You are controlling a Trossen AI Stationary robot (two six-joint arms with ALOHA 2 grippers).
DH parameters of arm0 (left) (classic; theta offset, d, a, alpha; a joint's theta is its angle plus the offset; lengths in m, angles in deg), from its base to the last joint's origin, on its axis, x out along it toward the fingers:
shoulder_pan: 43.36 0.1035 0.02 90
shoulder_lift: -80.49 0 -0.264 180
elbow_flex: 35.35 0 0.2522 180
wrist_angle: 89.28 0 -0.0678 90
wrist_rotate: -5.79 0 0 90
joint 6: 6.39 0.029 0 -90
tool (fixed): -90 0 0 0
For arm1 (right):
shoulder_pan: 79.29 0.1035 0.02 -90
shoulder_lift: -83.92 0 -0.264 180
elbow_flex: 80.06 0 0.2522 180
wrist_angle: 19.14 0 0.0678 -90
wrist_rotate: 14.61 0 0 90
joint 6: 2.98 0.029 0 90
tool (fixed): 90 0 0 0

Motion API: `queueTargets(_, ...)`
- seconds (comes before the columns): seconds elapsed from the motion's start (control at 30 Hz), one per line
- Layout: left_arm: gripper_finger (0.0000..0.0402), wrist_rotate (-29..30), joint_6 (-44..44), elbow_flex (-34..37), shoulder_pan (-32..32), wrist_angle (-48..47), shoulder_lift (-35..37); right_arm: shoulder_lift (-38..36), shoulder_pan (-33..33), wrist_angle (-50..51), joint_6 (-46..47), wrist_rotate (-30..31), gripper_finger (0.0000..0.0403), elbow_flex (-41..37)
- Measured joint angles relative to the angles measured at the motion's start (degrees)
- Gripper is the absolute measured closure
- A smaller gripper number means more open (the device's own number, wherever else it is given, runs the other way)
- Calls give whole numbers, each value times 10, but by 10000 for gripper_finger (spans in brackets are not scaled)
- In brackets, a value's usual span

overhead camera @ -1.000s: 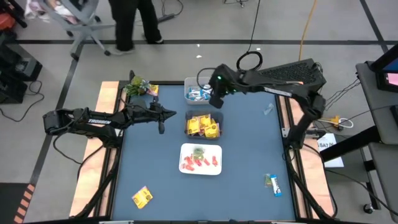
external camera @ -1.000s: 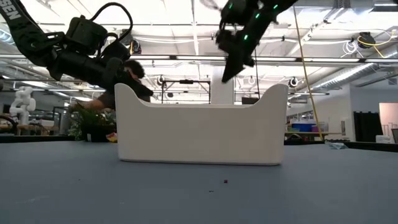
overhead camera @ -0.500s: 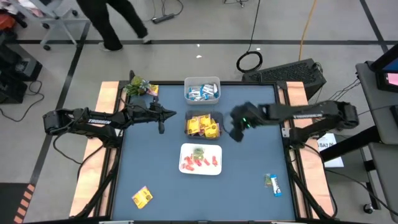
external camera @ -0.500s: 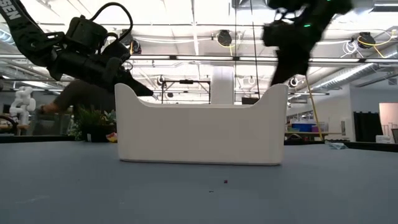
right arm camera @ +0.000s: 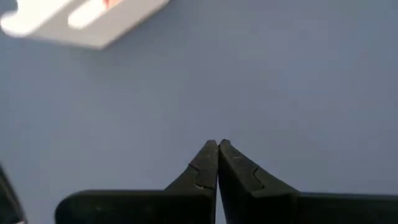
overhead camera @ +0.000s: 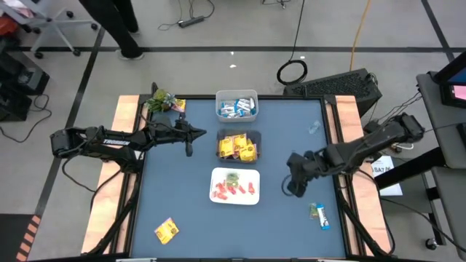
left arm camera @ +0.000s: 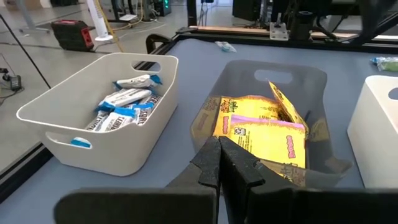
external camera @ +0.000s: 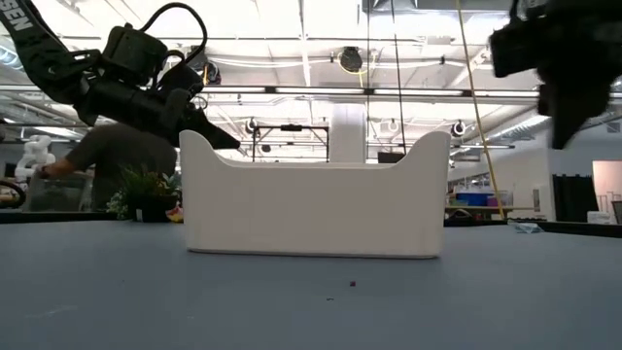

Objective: Sort candy
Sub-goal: Put the green gummy candy into the white bin

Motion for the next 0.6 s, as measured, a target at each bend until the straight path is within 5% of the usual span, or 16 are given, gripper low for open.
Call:
queueTargets(0.27,395,0,0,0,0,-5,0,30,100,7,172,-65,371,0)
queueTargets(0.6,395,0,0,0,0,-6,0,95,164,55,365,-141,283,0)
